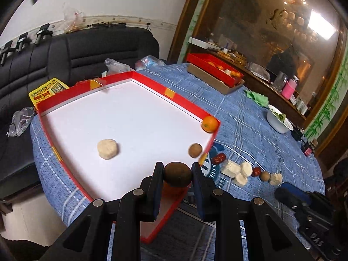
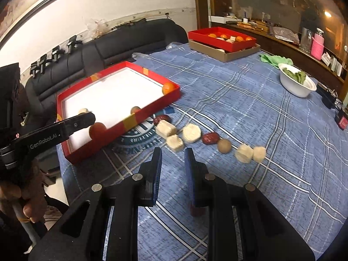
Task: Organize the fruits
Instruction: 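Carry the date and brown fruit over the red box with both tools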
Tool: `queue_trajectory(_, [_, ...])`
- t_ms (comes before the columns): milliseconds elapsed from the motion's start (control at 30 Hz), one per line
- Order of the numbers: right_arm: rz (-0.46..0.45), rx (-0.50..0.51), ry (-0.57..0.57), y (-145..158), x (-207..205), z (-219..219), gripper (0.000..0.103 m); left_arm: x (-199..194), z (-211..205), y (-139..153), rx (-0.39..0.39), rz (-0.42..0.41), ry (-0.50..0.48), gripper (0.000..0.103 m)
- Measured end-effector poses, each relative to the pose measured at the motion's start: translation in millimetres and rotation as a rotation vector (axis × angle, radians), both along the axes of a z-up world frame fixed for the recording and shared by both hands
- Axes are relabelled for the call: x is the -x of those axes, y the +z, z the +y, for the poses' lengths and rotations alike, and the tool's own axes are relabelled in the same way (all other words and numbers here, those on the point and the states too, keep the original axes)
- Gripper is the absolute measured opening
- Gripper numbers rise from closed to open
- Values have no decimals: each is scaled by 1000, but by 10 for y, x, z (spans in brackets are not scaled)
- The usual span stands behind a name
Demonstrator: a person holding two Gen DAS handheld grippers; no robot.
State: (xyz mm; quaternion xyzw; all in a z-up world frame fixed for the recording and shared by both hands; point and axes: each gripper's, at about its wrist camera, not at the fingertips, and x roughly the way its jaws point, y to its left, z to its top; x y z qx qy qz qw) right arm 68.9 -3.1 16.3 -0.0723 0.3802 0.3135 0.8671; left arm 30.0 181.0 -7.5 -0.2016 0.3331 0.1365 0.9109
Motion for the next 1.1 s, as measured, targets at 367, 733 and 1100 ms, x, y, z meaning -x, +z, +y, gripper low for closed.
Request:
queue_trajectory(367, [52, 146, -277, -184, -153, -1182, 29, -132, -362, -25, -38, -10, -129, 25])
queue_trajectory(733, [130, 114, -4, -477, 6, -286, 26, -160, -384, -72, -46, 23, -109, 25])
queue_trajectory(1100, [68, 116, -43, -364, 95, -278, 16, -118, -291, -52, -37, 7, -96, 25])
